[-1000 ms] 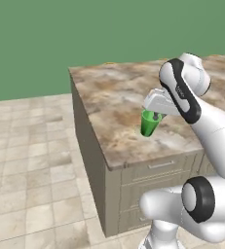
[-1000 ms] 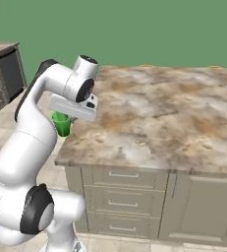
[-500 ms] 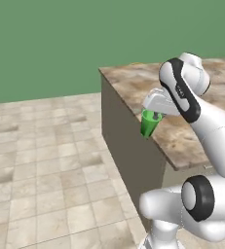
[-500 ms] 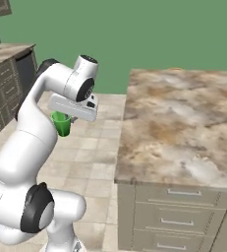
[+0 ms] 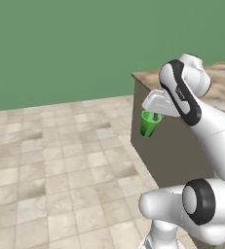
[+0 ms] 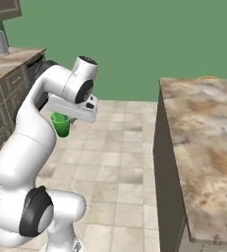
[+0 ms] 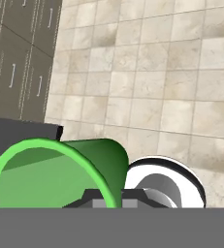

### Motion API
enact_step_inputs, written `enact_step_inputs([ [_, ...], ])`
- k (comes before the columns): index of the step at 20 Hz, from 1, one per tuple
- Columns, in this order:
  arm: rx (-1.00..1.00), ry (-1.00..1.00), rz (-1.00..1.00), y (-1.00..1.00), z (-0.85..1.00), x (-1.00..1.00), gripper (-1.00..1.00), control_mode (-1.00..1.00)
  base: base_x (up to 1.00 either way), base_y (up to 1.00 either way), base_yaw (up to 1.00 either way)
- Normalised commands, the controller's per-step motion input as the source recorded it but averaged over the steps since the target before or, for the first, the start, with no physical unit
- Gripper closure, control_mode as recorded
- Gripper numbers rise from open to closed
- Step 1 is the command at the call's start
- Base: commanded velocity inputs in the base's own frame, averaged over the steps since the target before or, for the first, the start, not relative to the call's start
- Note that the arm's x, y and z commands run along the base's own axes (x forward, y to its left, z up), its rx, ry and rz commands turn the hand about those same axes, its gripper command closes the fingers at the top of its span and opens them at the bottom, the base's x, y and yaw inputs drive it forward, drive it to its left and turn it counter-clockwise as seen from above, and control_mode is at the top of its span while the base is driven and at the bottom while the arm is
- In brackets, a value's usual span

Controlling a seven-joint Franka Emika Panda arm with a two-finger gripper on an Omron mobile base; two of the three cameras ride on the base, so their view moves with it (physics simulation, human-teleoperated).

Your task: There is a tray on the dining counter. Grab the cup, mug, and pitcher and place them on the tray. The pitcher may be placed next to the tray if it cannot fit the tray.

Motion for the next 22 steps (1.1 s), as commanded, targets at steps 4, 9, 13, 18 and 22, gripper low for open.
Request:
enact_step_inputs([
  [4, 0.0, 0.0, 0.0, 0.0, 0.0, 0.0, 1.0, 1.0, 1.0, 1.0, -0.05],
  [9, 0.0, 0.0, 0.0, 0.0, 0.0, 0.0, 1.0, 1.0, 1.0, 0.94, -0.09],
  [13, 0.0, 0.0, 0.0, 0.0, 0.0, 0.0, 1.0, 1.0, 1.0, 0.71, -0.18],
  [18, 0.0, 0.0, 0.0, 0.0, 0.0, 0.0, 1.0, 1.0, 1.0, 0.6, -0.18],
  [22, 0.0, 0.0, 0.0, 0.0, 0.0, 0.0, 1.0, 1.0, 1.0, 0.54, -0.19],
])
